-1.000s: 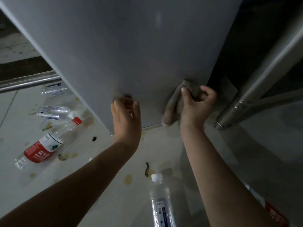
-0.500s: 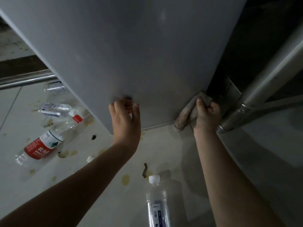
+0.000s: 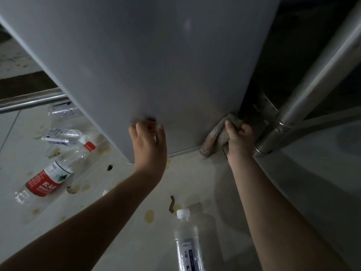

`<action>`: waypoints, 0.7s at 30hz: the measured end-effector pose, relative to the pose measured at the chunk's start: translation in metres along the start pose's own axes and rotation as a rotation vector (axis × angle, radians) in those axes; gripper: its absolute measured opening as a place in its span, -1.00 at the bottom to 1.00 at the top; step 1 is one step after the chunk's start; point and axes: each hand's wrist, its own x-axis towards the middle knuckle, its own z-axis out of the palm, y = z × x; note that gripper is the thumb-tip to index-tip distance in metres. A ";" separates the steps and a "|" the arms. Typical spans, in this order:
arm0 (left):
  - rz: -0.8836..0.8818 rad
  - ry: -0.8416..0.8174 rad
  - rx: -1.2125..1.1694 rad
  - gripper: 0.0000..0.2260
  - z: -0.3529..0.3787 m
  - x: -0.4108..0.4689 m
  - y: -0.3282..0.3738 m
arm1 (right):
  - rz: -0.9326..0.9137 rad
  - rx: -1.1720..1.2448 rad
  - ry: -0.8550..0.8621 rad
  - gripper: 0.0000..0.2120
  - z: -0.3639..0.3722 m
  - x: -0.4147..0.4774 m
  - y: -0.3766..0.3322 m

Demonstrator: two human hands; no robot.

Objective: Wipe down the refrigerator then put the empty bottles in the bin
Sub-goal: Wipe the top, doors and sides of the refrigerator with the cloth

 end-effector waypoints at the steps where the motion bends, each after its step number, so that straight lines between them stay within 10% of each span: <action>1: -0.009 -0.007 -0.003 -0.87 -0.001 0.000 0.001 | -0.009 -0.022 0.000 -0.72 0.000 -0.001 -0.001; 21: -0.057 -0.210 -0.254 -0.91 -0.143 0.022 0.096 | -0.451 -0.249 -0.396 -0.63 0.026 -0.158 -0.205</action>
